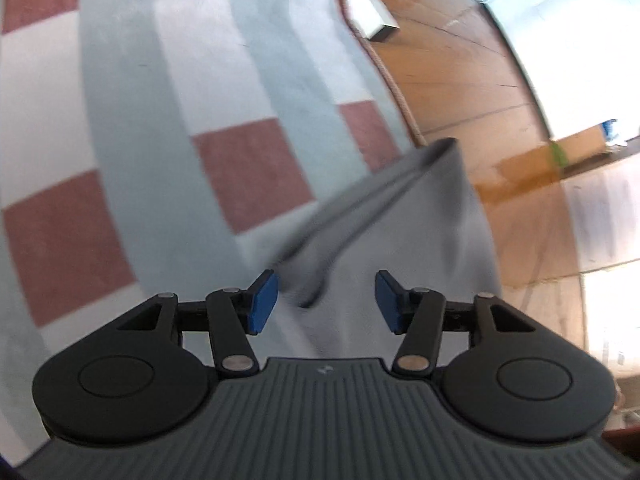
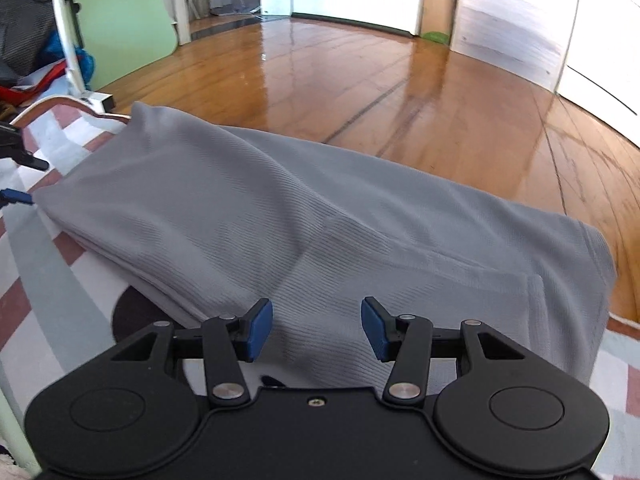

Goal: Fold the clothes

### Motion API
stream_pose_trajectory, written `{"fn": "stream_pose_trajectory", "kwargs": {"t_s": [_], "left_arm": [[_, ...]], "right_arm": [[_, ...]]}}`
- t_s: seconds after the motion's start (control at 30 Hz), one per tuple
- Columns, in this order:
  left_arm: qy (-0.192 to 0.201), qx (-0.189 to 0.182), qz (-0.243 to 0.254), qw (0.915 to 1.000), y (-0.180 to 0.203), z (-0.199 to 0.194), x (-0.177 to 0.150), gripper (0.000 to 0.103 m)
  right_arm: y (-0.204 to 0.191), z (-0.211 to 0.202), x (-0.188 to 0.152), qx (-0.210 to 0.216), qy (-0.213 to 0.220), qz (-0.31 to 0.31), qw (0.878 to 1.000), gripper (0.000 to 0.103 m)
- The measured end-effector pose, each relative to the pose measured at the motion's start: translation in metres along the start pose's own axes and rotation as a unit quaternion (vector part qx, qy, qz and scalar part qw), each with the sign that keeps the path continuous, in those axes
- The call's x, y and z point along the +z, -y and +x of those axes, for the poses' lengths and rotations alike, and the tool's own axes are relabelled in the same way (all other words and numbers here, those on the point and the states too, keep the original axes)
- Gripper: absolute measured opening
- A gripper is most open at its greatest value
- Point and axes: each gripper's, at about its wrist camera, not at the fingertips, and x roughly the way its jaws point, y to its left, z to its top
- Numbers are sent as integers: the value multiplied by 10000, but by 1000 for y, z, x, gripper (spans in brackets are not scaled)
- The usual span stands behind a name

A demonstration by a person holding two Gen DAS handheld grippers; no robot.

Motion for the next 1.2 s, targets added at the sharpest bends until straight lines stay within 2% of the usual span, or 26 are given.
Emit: {"fn": "stream_pose_trajectory", "kwargs": {"t_s": [0.1, 0.17, 0.27, 0.33, 0.4, 0.53, 0.67, 0.7, 0.73, 0.77, 0.8, 0.83, 0.87, 0.9, 1.03, 1.07, 1.13, 1.2], "left_arm": [[232, 67, 740, 9970, 25, -1, -4, 46], [207, 309, 1219, 9918, 40, 3, -9, 46], [1, 434, 1412, 9890, 46, 12, -11, 47], [-285, 440, 1267, 9905, 40, 21, -8, 56], [-510, 463, 996, 9926, 28, 31, -5, 58], [-253, 472, 685, 9962, 20, 22, 0, 64], [-244, 475, 767, 9956, 21, 20, 0, 64], [-225, 481, 885, 9947, 24, 19, -1, 62], [-191, 532, 1118, 9921, 29, 20, -4, 52], [-154, 589, 1367, 9887, 34, 20, -6, 38], [-181, 741, 1723, 9821, 42, 23, -9, 15], [-231, 951, 2000, 9749, 49, 27, -12, 14], [-262, 1055, 2119, 9712, 53, 28, -14, 14], [-280, 1013, 2146, 9710, 54, 27, -16, 13], [-249, 1086, 1949, 9745, 47, 28, -12, 16], [-190, 1173, 1954, 9735, 46, 27, -11, 20], [-180, 1146, 1909, 9747, 44, 26, -11, 43], [-250, 1062, 1868, 9763, 44, 27, -11, 49]], "right_arm": [[8, -1, -4, -55, -25, 81, 9999, 55], [13, -2, -6, -92, -41, 136, 9999, 55], [22, -4, -10, -147, -65, 217, 9996, 55], [27, -5, -12, -183, -82, 271, 9994, 55], [32, -6, -15, -220, -98, 326, 9992, 55], [43, -8, -20, -292, -131, 435, 9985, 55], [47, -8, -22, -244, -158, 612, 9977, 55], [48, -7, -23, -229, -164, 659, 9974, 55], [48, -7, -24, -224, -176, 675, 9973, 55], [47, -6, -25, -220, -199, 659, 9974, 55], [46, -5, -26, -215, -225, 642, 9975, 55], [45, -4, -27, -205, -272, 602, 9976, 56], [44, -4, -28, -214, -294, 559, 9978, 56], [43, -3, -29, -223, -313, 519, 9979, 57], [46, -4, -30, -249, -276, 527, 9979, 60], [47, -4, -29, -253, -276, 563, 9977, 60], [50, -3, -28, -262, -277, 636, 9972, 60], [52, -1, -27, -264, -287, 693, 9968, 60]]}}
